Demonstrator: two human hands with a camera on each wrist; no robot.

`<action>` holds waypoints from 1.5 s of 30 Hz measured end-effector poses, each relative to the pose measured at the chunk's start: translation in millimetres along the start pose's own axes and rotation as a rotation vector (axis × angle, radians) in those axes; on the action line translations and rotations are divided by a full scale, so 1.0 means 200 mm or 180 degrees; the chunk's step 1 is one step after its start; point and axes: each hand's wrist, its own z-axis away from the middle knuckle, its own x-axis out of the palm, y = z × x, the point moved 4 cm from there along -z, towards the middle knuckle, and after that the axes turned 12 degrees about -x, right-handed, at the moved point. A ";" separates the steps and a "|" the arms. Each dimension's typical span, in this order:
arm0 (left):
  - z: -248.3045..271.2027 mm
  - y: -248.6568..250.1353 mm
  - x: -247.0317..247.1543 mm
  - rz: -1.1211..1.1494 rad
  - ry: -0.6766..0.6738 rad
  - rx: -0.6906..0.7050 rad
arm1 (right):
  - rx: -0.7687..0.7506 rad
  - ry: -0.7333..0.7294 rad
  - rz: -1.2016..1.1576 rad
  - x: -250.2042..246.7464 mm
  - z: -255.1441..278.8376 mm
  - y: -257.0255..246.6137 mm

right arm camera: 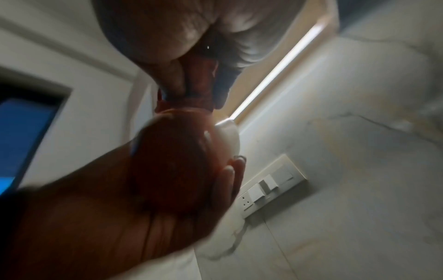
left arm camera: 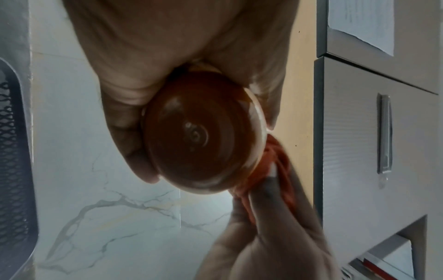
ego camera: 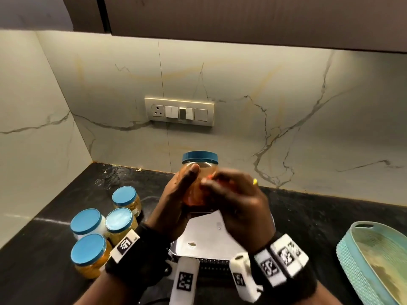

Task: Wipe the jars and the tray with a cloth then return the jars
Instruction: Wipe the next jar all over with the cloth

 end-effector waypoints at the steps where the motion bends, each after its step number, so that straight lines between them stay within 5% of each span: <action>1: 0.00 -0.01 0.02 -0.0009 -0.0014 -0.0010 | 0.0291 0.0188 -0.0087 -0.02 -0.03 0.05; 4: 0.00 0.00 0.05 0.0083 0.0015 -0.0082 | 0.0672 0.0426 -0.0267 -0.04 -0.06 0.09; 10: 0.01 0.06 0.01 0.0079 -0.0055 -0.0071 | -0.0106 0.0080 -0.0005 -0.03 0.02 -0.08; 16: 0.01 0.02 0.06 0.0273 -0.0114 -0.0156 | 0.0847 0.0352 -0.0545 -0.05 -0.11 0.14; 23: 0.00 0.00 -0.03 0.0648 -0.0181 -0.0100 | 0.0125 0.0151 -0.0444 -0.02 0.03 -0.06; 27: 0.01 0.03 -0.02 0.0227 0.0046 -0.0175 | -0.0150 -0.0185 -0.0030 -0.01 0.05 -0.02; 33: 0.00 0.01 0.03 -0.0315 0.0397 0.0334 | -0.0518 -0.0402 -0.0005 -0.01 0.04 -0.05; 40: 0.01 0.00 0.04 -0.0102 0.0179 0.0200 | 0.0591 0.0252 -0.0327 -0.05 -0.03 0.11; 45: 0.01 0.01 -0.03 0.0116 0.0082 -0.0119 | -0.0369 -0.0208 -0.0313 0.03 0.06 -0.09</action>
